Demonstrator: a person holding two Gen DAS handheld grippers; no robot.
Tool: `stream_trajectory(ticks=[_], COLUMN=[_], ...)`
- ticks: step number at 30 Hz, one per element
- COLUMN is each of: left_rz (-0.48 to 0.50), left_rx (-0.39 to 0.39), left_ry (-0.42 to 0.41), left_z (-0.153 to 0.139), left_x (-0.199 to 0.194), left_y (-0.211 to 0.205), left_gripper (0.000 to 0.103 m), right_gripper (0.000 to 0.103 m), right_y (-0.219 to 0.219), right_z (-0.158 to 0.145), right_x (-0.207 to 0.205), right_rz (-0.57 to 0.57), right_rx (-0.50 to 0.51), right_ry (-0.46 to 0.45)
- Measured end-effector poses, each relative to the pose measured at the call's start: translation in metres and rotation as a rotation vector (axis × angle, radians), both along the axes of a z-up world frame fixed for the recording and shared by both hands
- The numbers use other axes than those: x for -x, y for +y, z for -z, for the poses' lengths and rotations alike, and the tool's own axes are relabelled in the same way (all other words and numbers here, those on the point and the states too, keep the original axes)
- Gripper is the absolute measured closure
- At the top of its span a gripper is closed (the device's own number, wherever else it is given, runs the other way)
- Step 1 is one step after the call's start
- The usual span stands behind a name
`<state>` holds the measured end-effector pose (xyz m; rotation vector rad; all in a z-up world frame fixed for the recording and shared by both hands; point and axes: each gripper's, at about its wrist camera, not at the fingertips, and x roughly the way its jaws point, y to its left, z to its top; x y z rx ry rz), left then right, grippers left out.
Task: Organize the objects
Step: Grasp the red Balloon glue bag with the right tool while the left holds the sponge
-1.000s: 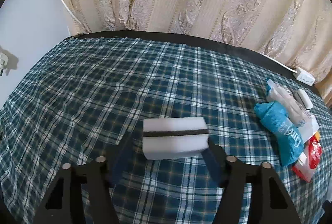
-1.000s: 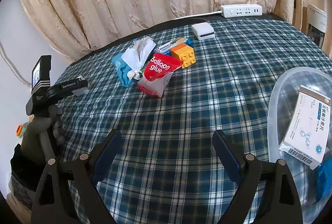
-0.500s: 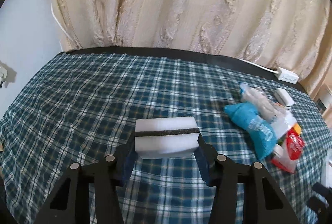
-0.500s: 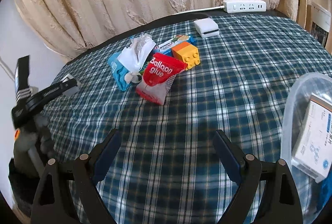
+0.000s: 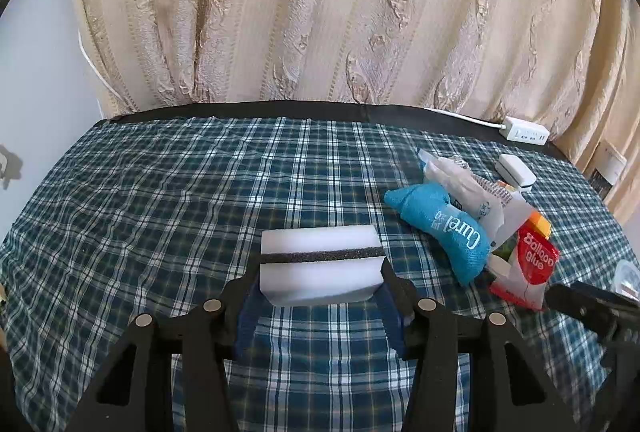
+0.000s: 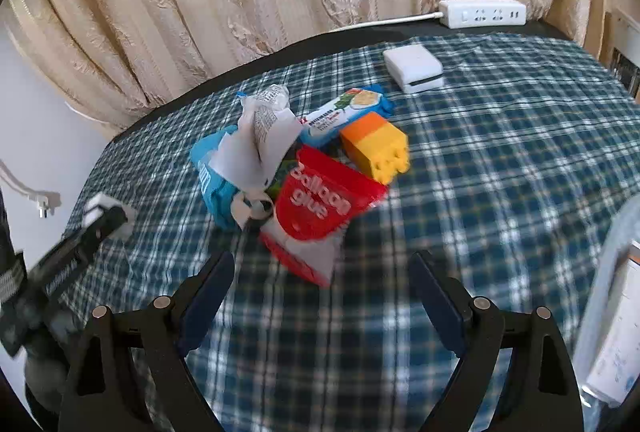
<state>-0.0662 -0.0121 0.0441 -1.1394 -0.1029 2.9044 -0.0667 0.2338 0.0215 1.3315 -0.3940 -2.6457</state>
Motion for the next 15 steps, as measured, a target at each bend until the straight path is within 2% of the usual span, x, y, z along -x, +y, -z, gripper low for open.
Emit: stream_trajectory(ticks=[15], left_rz=[-0.003], left_rx=[0.004], left_ry=[-0.01], left_z=[0.003], left_x=[-0.002], left_y=[0.003], left_gripper=[0.049], right_gripper=[0.013], right_y=[-0.009], right_z=[0.016], right_x=[0.036], right_rz=[0.052], right_rx=[-0.013], right_ry=[-0.009])
